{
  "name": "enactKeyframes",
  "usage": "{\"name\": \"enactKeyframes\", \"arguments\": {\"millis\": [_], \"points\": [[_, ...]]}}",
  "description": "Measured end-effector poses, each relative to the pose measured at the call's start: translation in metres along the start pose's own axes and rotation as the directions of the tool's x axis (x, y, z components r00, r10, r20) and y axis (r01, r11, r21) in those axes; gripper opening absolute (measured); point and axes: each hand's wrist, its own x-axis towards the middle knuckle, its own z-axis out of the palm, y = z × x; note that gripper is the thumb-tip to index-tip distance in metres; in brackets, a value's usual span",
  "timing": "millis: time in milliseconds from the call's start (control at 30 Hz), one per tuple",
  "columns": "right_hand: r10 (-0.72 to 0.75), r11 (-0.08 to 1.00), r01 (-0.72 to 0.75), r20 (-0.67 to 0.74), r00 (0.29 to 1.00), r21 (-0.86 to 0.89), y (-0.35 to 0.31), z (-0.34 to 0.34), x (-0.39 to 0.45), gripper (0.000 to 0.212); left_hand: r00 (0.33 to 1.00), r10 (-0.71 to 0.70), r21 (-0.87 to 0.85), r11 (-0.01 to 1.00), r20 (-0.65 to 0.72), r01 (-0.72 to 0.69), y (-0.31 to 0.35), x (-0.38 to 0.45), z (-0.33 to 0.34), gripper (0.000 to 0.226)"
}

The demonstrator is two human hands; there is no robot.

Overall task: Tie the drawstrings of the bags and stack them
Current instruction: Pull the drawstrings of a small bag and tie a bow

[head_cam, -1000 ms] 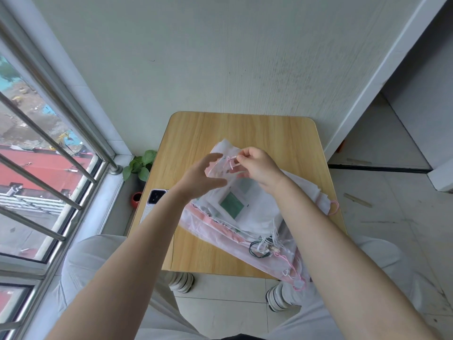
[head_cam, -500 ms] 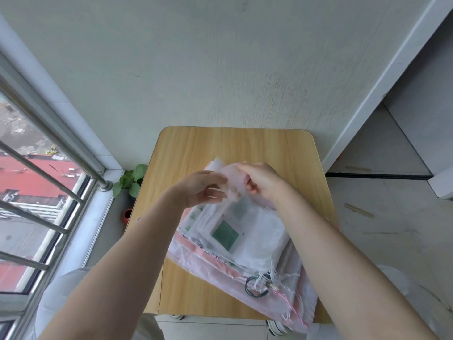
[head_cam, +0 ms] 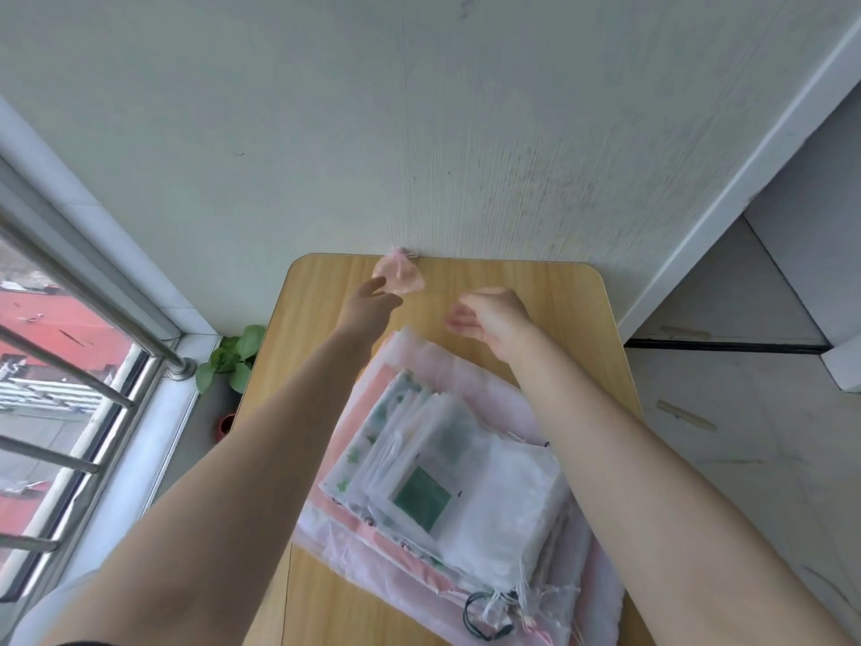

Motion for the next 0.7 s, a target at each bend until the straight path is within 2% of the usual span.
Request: {"name": "enactKeyframes", "arguments": {"millis": [100, 167, 233, 300, 367, 467, 533, 600, 633, 700], "points": [[0.012, 0.980, -0.005, 0.035, 0.999, -0.197, 0.011, -0.002, -0.018, 0.007, 0.998, 0.054, 0.132, 0.990, -0.032, -0.049, -0.011, -0.026, 0.002, 0.035], [0.035, 0.897, -0.003, 0.066, 0.997, -0.441, 0.019, -0.003, -0.033, 0.012, 0.995, 0.094, 0.280, 0.956, -0.025, -0.083, -0.019, -0.046, 0.003, 0.022], [0.074, 0.657, 0.022, 0.094, 0.993, -0.754, 0.026, -0.008, -0.050, 0.020, 0.994, 0.098, 0.461, 0.880, 0.048, -0.109, -0.027, -0.066, 0.004, 0.010], [0.135, 0.365, 0.039, 0.094, 0.986, -0.930, 0.033, -0.012, -0.067, 0.026, 0.986, 0.073, 0.626, 0.765, 0.149, -0.151, -0.038, -0.082, 0.006, 0.021], [0.170, 0.153, 0.033, 0.060, 0.984, -0.988, 0.040, -0.015, -0.084, 0.027, 0.975, 0.062, 0.718, 0.667, 0.212, -0.199, -0.050, -0.097, 0.009, 0.035], [0.150, -0.061, 0.017, 0.007, 0.989, -0.998, 0.049, -0.021, -0.100, 0.042, 0.976, 0.088, 0.809, 0.547, 0.199, -0.214, -0.062, -0.115, 0.014, 0.040], [0.139, -0.127, 0.000, -0.018, 0.990, -0.992, 0.053, -0.026, -0.106, 0.043, 0.984, 0.106, 0.855, 0.487, 0.146, -0.180, -0.057, -0.125, 0.019, 0.032], [0.104, -0.126, -0.008, -0.022, 0.994, -0.992, 0.056, -0.031, -0.110, 0.028, 0.986, 0.129, 0.896, 0.418, 0.105, -0.150, -0.050, -0.132, 0.024, 0.026], [0.077, -0.111, -0.005, -0.013, 0.997, -0.994, 0.056, -0.033, -0.112, 0.022, 0.986, 0.144, 0.892, 0.430, 0.082, -0.138, -0.049, -0.134, 0.024, 0.024], [0.022, -0.076, 0.006, 0.004, 1.000, -0.997, 0.056, -0.036, -0.117, 0.023, 0.984, 0.171, 0.842, 0.524, 0.043, -0.128, -0.050, -0.136, 0.021, 0.023]]}}
